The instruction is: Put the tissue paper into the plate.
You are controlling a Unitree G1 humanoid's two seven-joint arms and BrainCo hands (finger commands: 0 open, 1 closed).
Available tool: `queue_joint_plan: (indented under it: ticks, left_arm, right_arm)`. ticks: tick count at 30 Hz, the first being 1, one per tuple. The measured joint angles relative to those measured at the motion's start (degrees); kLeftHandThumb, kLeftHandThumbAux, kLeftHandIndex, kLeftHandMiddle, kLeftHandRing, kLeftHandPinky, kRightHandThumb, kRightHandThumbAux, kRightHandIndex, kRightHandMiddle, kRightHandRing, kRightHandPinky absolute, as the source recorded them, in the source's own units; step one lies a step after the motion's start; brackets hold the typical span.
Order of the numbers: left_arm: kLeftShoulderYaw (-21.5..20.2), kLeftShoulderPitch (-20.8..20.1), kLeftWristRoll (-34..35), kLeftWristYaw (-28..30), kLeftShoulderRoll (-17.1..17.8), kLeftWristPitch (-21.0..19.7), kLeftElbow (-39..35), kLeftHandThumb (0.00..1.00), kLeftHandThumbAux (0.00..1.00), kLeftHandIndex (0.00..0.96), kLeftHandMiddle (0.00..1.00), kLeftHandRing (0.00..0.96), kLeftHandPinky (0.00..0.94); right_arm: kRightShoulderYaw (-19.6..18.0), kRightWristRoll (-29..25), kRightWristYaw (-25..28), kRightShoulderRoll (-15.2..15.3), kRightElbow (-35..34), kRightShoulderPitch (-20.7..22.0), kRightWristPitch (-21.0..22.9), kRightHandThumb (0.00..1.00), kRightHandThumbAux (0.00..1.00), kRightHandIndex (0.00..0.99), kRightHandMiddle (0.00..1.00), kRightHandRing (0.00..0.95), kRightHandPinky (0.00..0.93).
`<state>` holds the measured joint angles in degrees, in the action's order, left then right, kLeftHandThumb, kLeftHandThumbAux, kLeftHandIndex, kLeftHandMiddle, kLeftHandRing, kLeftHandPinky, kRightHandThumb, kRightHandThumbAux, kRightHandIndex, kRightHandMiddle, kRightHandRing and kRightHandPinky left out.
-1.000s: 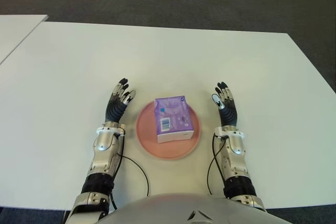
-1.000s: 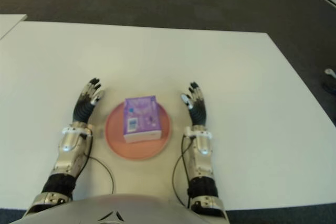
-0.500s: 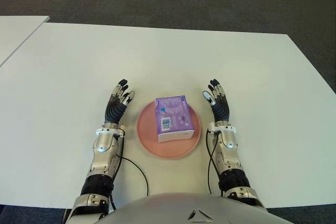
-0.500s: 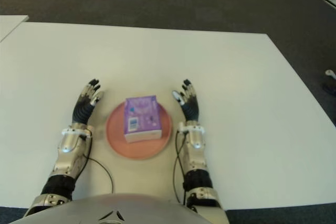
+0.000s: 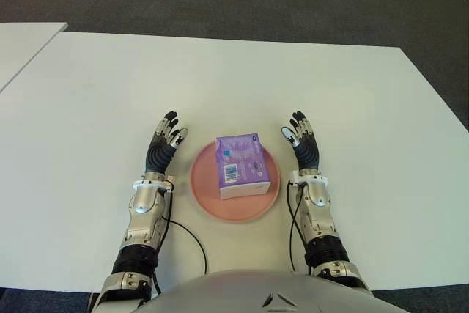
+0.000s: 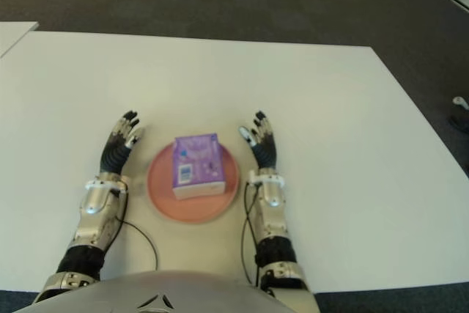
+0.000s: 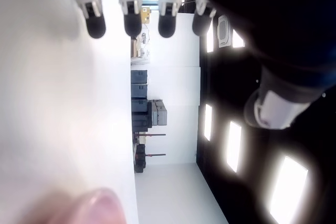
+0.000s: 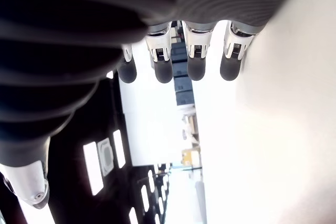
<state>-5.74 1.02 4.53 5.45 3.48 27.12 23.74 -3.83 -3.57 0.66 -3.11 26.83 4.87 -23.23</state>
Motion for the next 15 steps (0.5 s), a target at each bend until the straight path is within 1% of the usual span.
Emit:
queue_joint_plan:
  ticks: [15]
  left_arm:
    - [0.03, 0.08, -0.05, 0.00, 0.02, -0.04, -0.12, 0.000, 0.532, 0.000, 0.000, 0.000, 0.000]
  right_arm:
    - [0.38, 0.10, 0.18, 0.29, -0.45, -0.18, 0.49, 0.000, 0.571, 0.000, 0.000, 0.000, 0.000]
